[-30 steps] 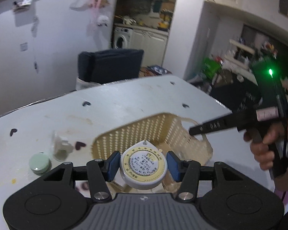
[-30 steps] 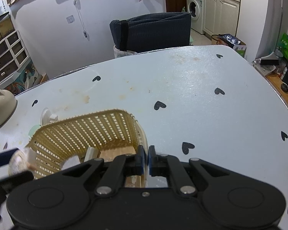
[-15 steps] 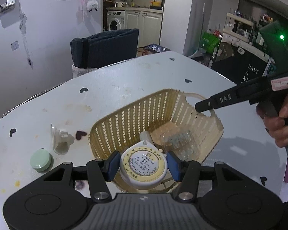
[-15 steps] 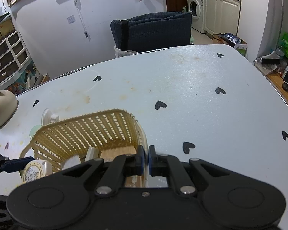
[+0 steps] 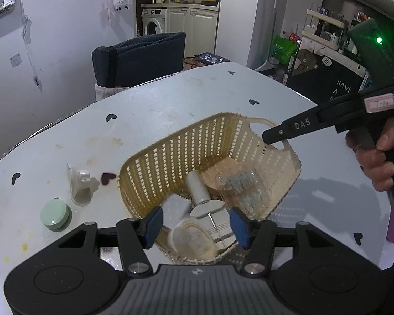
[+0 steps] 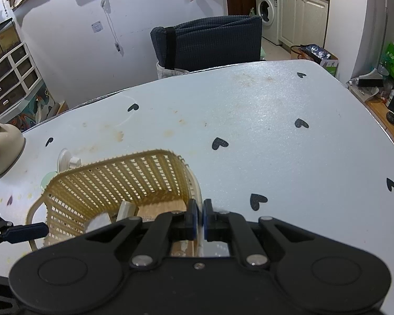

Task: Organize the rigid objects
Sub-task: 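Lower the tin into the basket and open the left gripper while the right gripper holds the basket, then withdraw the left gripper and move it to the mint-green round disc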

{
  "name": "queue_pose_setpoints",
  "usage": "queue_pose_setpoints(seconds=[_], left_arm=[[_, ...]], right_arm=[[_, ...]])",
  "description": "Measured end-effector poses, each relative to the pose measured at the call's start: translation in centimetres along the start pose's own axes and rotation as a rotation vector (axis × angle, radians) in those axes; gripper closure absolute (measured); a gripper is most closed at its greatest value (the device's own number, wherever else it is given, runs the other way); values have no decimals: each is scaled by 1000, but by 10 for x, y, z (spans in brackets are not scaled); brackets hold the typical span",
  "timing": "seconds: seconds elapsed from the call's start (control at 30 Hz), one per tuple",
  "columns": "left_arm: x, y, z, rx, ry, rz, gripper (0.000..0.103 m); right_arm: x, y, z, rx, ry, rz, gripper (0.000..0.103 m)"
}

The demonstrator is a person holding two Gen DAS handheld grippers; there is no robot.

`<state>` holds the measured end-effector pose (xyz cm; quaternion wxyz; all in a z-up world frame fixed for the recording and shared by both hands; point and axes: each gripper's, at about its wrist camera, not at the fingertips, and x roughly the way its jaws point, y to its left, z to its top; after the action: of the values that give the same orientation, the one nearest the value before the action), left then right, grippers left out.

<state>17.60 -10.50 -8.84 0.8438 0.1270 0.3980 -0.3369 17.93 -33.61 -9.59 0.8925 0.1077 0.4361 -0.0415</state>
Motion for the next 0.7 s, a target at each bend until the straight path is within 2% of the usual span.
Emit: queue_pose_setpoints(seconds=[0.7], left_arm=[[-16, -1, 1, -39, -36, -32, 31]], right_arm=[[1, -1, -1, 3, 4, 6, 98]])
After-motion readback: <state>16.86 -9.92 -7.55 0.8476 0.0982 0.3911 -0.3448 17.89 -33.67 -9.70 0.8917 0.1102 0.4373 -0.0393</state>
